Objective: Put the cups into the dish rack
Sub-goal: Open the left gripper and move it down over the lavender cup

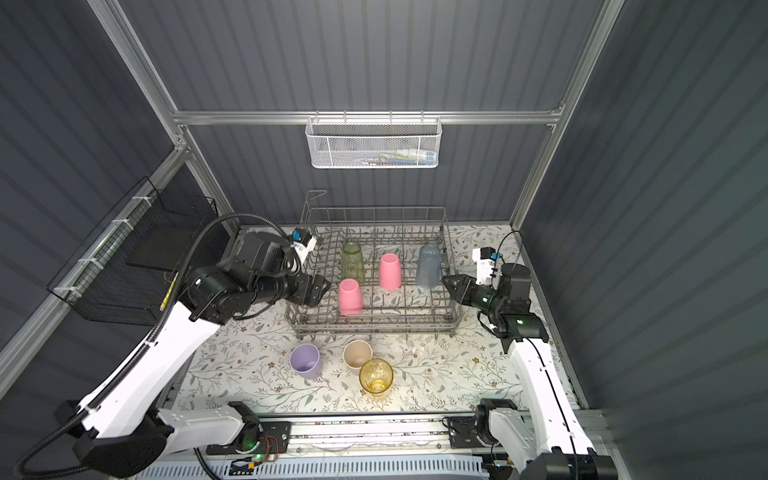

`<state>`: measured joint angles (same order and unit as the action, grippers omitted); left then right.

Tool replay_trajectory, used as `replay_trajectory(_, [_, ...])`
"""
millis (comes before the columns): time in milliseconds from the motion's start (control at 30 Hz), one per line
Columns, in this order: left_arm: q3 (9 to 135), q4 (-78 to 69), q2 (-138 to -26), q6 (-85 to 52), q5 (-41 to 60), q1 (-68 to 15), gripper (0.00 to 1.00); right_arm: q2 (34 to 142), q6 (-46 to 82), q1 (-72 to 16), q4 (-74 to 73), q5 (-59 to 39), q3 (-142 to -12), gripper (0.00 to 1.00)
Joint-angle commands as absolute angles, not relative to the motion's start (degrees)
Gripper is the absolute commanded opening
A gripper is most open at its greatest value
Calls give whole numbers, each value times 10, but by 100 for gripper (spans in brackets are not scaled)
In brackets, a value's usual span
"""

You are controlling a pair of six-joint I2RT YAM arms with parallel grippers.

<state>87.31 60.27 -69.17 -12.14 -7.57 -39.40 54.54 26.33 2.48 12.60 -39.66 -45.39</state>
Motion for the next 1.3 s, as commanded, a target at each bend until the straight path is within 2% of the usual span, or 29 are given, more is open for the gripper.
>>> replay_trajectory(0, [831,672,-649,-214,-105,-396,85,548,255,27,135,-405,-475,30])
replay_trajectory(100, [785,708,-631,-264,-131,-396,85,554,255,27,134,-409,-483,30])
replay_trajectory(300, [700,736,-596,-363,-165,-396,75,555,245,27,142,-401,-498,31])
replay_trajectory(533, [592,672,-565,-424,-151,-396,65,557,254,27,129,-416,-493,31])
replay_trajectory(700, [506,596,-570,-443,-103,-395,61,554,258,27,124,-419,-486,31])
replay_trajectory(933, [486,560,-612,-428,-107,-395,53,555,264,27,119,-423,-483,31])
replay_trajectory(1133, [473,548,-634,-425,-109,-395,41,563,272,27,108,-428,-485,31])
replay_trajectory(1267, [471,548,-631,-427,-112,-395,27,572,276,27,103,-434,-488,31])
